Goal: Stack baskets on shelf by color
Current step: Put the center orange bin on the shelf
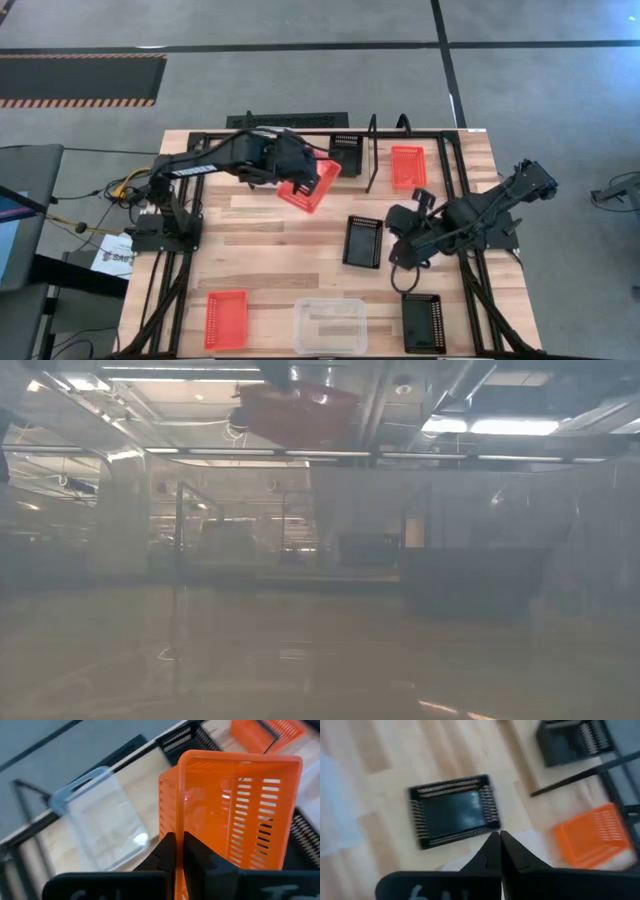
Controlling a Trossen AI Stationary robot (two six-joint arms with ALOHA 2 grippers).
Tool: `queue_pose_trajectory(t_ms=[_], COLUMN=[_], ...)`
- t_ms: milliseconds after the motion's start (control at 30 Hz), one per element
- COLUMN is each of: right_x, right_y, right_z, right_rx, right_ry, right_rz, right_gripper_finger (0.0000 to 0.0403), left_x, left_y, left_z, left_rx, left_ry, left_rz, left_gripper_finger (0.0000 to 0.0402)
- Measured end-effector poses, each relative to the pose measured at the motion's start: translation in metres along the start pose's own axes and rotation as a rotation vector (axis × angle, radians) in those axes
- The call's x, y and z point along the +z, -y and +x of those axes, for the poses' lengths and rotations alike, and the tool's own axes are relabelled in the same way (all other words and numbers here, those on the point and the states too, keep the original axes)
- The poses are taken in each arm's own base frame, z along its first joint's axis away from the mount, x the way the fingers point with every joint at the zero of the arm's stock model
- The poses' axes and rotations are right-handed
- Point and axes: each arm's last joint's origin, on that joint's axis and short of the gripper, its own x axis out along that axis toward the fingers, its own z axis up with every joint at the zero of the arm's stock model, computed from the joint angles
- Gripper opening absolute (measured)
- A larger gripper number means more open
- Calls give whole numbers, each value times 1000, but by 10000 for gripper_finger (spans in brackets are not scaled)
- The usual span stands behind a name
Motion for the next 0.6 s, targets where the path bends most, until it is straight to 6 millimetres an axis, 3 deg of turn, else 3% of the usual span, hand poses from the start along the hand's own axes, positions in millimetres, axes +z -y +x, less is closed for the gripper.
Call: queue_pose_trajectory(t_ms=[300, 600], right_x=[59, 110], right_y=[28, 95], right_z=[44, 118], right_rx=[10, 159], right_ry=[102, 50], right_rz=[-59, 23], right_gripper_finger=[2, 1], left_x=[-19, -34], left_y=[-12, -26], left_z=[-48, -81], left_rx=[-92, -156], left_ry=[94, 171], left_rz=[44, 44], left_gripper_finger=[0, 0])
